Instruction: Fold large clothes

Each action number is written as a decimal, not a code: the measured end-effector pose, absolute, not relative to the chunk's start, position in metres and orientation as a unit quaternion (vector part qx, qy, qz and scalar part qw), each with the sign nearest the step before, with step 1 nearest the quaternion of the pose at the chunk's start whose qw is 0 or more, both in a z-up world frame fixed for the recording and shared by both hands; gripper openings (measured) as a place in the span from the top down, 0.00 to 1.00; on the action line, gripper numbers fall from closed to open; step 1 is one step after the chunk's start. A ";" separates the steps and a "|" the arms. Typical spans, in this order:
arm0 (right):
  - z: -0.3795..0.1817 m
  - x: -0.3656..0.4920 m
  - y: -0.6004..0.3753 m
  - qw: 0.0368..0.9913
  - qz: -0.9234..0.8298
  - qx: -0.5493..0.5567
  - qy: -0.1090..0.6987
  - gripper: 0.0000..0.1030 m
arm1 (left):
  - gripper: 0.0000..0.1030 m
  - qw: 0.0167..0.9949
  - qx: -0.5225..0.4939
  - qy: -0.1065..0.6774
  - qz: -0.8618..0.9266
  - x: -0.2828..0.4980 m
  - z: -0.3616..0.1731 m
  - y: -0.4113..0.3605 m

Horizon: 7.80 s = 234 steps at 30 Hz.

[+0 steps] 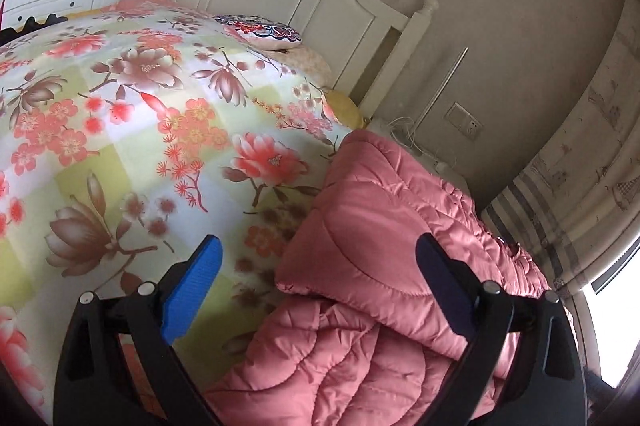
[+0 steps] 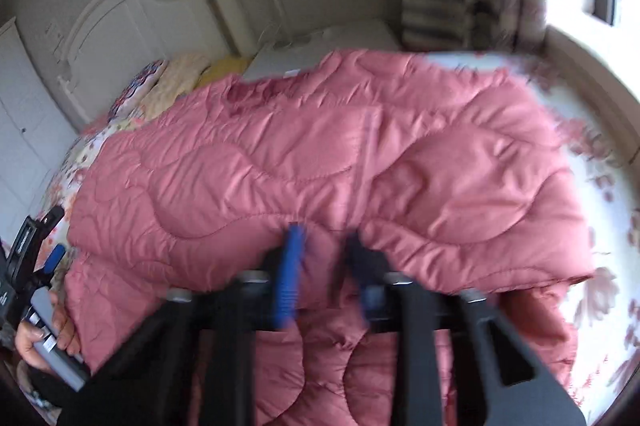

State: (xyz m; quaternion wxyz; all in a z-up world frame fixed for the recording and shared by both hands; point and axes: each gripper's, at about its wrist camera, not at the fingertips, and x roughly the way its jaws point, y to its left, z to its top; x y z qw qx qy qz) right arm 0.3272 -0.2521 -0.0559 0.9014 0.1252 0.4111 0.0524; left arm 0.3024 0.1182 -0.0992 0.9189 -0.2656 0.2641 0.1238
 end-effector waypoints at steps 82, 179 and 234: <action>-0.084 0.346 -0.202 0.907 0.044 -0.005 0.420 0.13 | 0.03 0.903 -0.248 0.345 -0.069 0.434 -0.061 0.097; -0.085 0.145 -0.206 0.887 0.082 -0.074 0.448 0.05 | 0.02 0.909 0.059 0.411 -0.035 0.161 -0.115 -0.007; -0.076 0.057 -0.297 0.896 0.049 -0.050 0.438 0.05 | 0.02 0.926 -0.025 0.377 -0.006 0.054 -0.125 0.102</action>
